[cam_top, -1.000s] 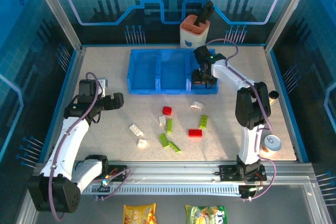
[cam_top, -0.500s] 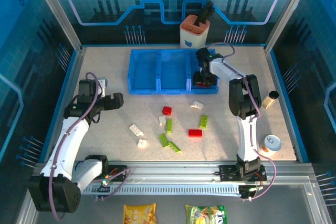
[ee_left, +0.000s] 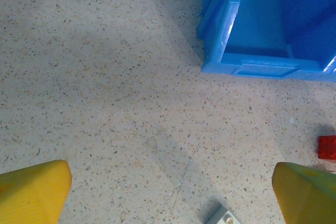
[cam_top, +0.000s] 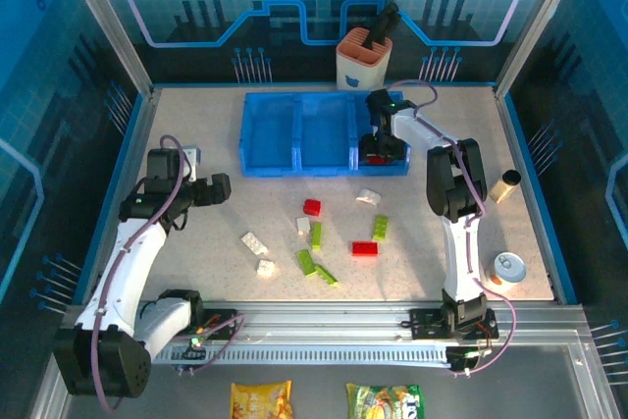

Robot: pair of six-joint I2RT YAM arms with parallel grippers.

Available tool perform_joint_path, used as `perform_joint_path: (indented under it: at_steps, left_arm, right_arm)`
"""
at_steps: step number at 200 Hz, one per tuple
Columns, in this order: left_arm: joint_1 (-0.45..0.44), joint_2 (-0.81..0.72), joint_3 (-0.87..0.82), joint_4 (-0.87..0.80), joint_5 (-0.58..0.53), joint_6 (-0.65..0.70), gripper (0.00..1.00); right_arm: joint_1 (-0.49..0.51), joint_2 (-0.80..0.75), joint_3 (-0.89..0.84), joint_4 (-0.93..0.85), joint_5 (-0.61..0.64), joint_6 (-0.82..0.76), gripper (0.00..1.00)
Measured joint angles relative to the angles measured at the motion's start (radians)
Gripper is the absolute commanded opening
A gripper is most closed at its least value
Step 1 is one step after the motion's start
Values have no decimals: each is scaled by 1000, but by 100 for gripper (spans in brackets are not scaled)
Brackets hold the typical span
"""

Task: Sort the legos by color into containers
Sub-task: Place the lego in the container, then pick up the lego from the bottom-left of the table.

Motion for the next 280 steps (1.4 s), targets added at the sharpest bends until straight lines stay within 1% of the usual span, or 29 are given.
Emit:
perform_joint_path:
  at_steps: [57,124,145,190,233,260,280]
  left_arm:
    - [0,7,0,0,0,0,99]
    - [1,12,0,0,1,0,99]
    - [1,19,0,-1,16,-1,99]
    - [1,53,5,-12,63,-32,99]
    - [-11,156,109,-107,68,-100,99]
    - [-63,189,163,-151,72,-143,97]
    - [-131,217,203,-173,69,-172,96]
  right_arm:
    - [0,-30,21,-30,-3,-8,77]
    - [2,-193,4,-66,3,-11,77]
    - [8,-277,-60,-65,6,-10,77]
    - [35,-459,-259,-57,8,11,76]
    - [79,-586,-427,-50,11,46,75]
    - [104,-654,-507,-44,18,69,74]
    - [115,-689,-550,-38,19,84,73]
